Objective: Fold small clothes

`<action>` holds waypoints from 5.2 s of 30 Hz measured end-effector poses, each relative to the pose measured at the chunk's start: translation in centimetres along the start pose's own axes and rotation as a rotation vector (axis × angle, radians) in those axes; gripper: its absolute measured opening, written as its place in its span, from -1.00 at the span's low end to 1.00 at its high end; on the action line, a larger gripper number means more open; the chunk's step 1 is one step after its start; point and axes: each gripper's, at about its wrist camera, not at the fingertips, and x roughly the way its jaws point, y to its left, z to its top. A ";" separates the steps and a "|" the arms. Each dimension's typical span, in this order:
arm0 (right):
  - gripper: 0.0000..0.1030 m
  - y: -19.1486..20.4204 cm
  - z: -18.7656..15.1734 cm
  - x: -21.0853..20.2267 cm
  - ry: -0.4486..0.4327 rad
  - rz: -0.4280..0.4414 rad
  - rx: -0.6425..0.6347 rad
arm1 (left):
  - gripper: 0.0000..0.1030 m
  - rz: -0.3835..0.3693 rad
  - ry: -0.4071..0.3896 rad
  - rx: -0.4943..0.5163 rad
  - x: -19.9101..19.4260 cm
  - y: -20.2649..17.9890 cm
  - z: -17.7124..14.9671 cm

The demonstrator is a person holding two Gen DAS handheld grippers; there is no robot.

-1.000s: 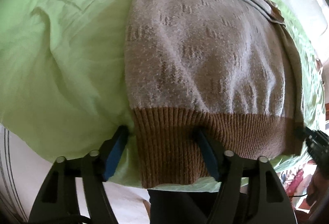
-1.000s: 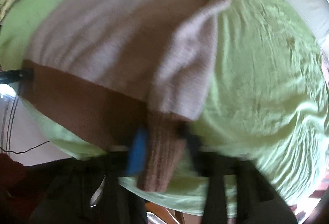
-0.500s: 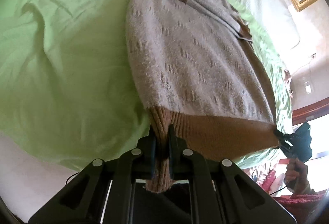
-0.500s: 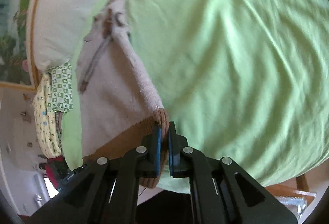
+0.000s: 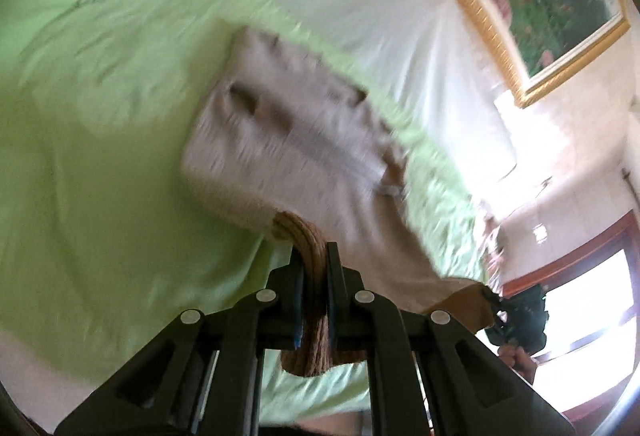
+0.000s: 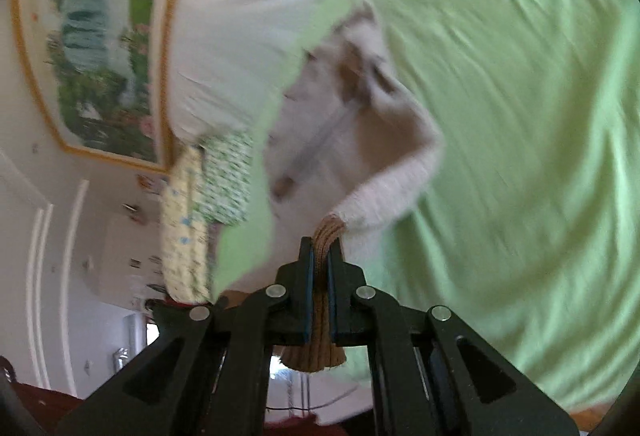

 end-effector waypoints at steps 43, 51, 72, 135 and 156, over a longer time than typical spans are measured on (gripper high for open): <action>-0.64 -2.2 29.4 27.4 -0.139 -0.288 0.151 | -0.65 0.140 0.071 -0.037 30.7 8.0 30.1; -0.16 0.2 29.8 26.4 -0.189 -0.267 0.120 | -0.16 0.191 -0.051 -0.030 26.1 6.4 30.6; 0.09 0.6 16.7 17.6 -0.034 -0.468 -0.197 | 0.08 0.287 0.114 0.038 19.1 6.8 15.5; -0.57 7.8 16.6 41.7 0.352 -0.351 -0.648 | -0.44 0.135 0.274 0.436 34.1 -1.6 19.9; -0.56 3.7 24.3 29.5 -0.244 -0.612 -0.354 | -0.28 0.239 0.004 0.185 26.2 7.4 27.3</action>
